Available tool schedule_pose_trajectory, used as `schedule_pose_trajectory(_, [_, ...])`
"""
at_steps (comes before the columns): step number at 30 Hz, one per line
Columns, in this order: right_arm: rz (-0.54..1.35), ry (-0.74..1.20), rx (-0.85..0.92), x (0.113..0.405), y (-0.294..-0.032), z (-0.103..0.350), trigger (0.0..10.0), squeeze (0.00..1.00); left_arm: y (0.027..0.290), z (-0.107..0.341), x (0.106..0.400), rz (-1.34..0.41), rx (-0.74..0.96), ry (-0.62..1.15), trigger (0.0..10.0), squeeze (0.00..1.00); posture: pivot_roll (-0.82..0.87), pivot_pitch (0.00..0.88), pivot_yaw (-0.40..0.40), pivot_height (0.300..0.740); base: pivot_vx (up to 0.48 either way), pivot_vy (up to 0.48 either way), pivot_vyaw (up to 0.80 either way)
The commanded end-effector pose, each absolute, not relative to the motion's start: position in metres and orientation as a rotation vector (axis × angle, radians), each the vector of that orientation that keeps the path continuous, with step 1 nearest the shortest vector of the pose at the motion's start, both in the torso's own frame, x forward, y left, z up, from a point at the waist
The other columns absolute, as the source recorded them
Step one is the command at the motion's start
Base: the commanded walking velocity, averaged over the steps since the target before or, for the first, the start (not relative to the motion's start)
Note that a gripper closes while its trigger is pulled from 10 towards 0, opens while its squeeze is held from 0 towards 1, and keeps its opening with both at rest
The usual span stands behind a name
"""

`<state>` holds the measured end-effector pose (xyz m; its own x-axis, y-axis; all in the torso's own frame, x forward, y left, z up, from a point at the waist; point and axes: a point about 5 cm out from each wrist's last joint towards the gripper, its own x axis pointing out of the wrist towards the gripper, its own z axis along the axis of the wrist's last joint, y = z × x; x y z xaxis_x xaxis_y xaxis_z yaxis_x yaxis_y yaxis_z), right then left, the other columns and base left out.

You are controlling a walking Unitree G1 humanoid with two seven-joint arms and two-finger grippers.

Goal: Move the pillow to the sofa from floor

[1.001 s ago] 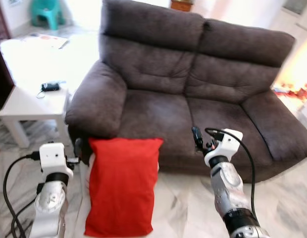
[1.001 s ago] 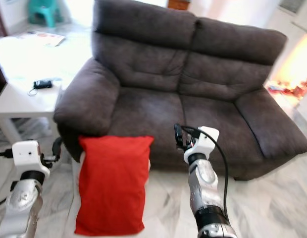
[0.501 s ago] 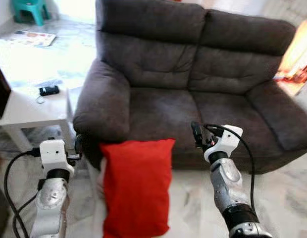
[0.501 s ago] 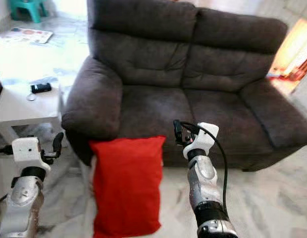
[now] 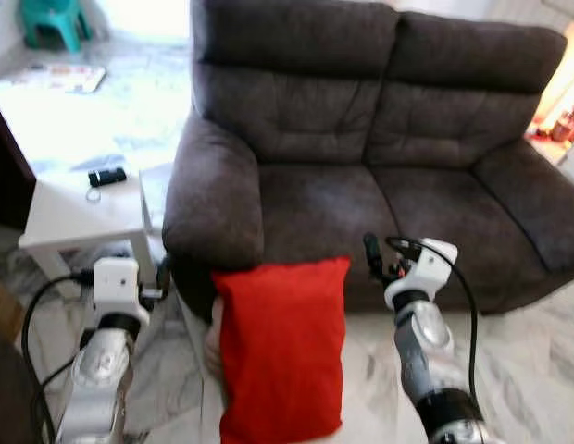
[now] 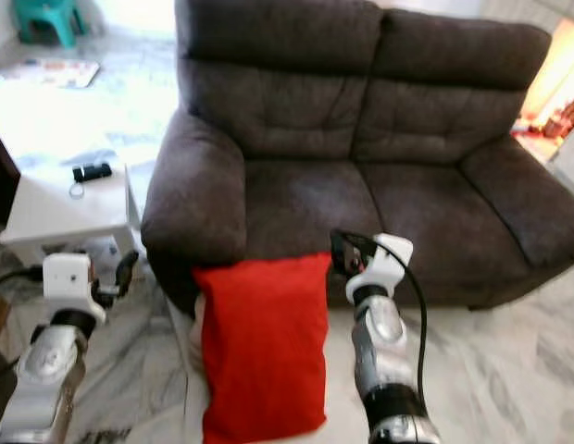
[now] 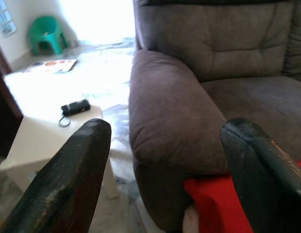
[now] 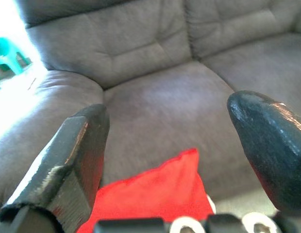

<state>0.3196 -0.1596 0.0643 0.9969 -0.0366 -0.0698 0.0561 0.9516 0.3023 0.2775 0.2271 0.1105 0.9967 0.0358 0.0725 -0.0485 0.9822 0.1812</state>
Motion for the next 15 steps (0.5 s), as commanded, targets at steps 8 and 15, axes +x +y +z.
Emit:
schedule_pose_trajectory(8, [-0.150, 0.047, 0.327, 0.311, -0.169, 0.058, 10.0, 0.00, 0.221, 0.116, 0.299, -0.047, 0.179, -0.051, 10.0, 0.00, 0.15, 0.000, 0.054, 0.740, 0.000, 0.000, 0.00])
schedule_pose_trajectory(15, [-0.186, 0.017, 0.287, 0.308, -0.177, 0.061, 10.0, 0.00, 0.206, 0.114, 0.317, -0.113, 0.158, -0.041, 10.0, 0.00, 0.06, 0.000, 0.091, 0.740, 0.000, 0.000, 0.00])
